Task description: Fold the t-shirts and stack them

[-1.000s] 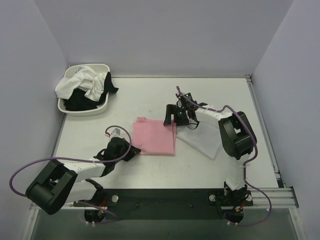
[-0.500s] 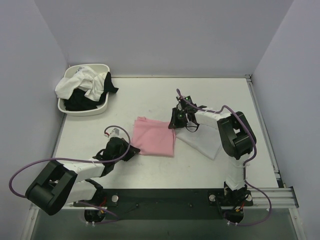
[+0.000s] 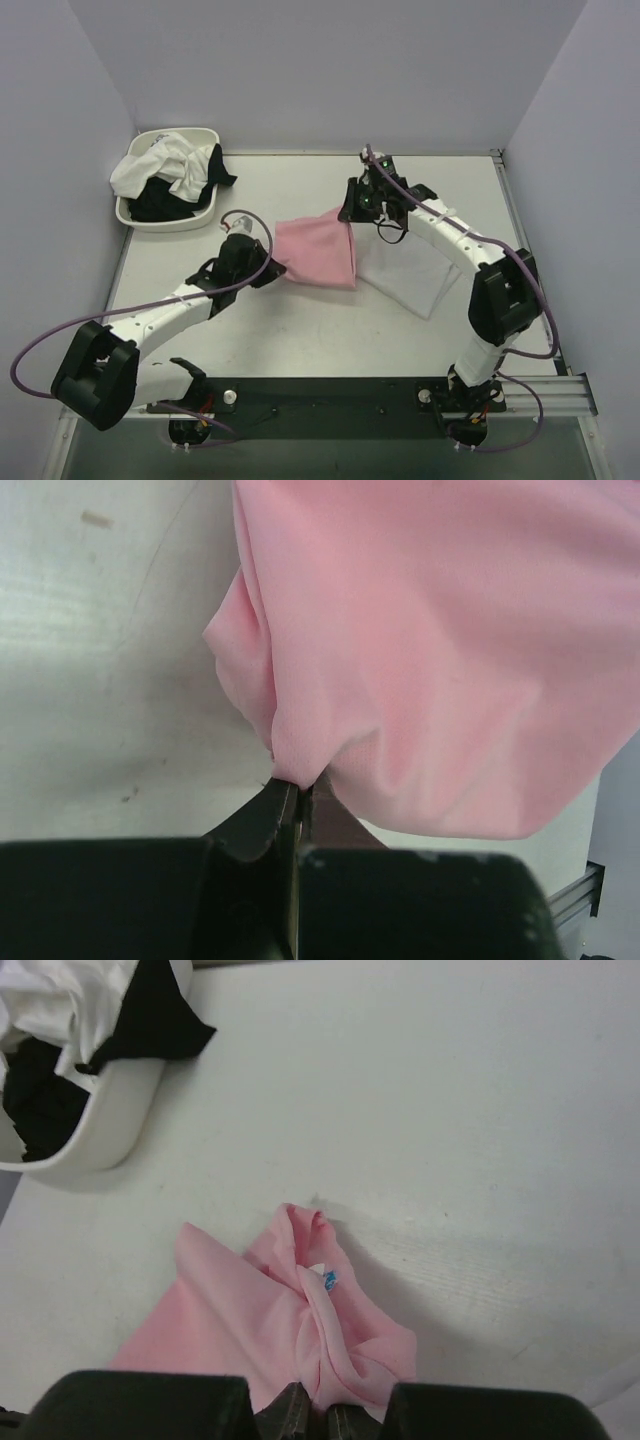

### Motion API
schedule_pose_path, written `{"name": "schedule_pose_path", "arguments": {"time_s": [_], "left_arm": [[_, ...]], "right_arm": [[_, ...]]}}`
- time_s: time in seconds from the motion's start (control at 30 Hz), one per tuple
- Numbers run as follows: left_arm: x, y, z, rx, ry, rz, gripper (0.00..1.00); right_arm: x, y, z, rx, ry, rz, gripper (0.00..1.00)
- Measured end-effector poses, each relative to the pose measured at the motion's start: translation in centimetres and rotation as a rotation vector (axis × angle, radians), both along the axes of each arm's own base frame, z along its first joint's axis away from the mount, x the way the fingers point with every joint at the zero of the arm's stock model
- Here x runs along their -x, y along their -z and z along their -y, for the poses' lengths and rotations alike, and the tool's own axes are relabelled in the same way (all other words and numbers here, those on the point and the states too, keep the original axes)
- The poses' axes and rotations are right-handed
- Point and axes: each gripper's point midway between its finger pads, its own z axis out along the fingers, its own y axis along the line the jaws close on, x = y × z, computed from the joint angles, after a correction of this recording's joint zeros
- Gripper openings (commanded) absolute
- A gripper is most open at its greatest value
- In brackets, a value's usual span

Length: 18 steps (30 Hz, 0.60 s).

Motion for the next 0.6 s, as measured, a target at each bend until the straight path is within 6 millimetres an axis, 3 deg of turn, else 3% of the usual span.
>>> {"name": "schedule_pose_path", "arguments": {"time_s": [0.13, 0.27, 0.4, 0.6], "left_arm": [[-2.7, -4.3, 1.3, 0.003, 0.039, 0.090, 0.00], [-4.5, -6.2, 2.6, -0.005, 0.095, 0.127, 0.00], [-5.9, -6.0, 4.0, -0.016, 0.170, 0.118, 0.00], [-7.4, -4.1, 7.2, 0.005, 0.289, 0.089, 0.00]], "right_arm": [[-0.2, -5.5, 1.1, -0.012, 0.033, 0.116, 0.00], [0.5, -8.2, 3.3, 0.007, 0.085, 0.178, 0.00], [1.8, -8.5, 6.7, 0.051, 0.166, 0.189, 0.00], [4.5, -6.5, 12.0, 0.137, 0.286, 0.158, 0.00]]}}
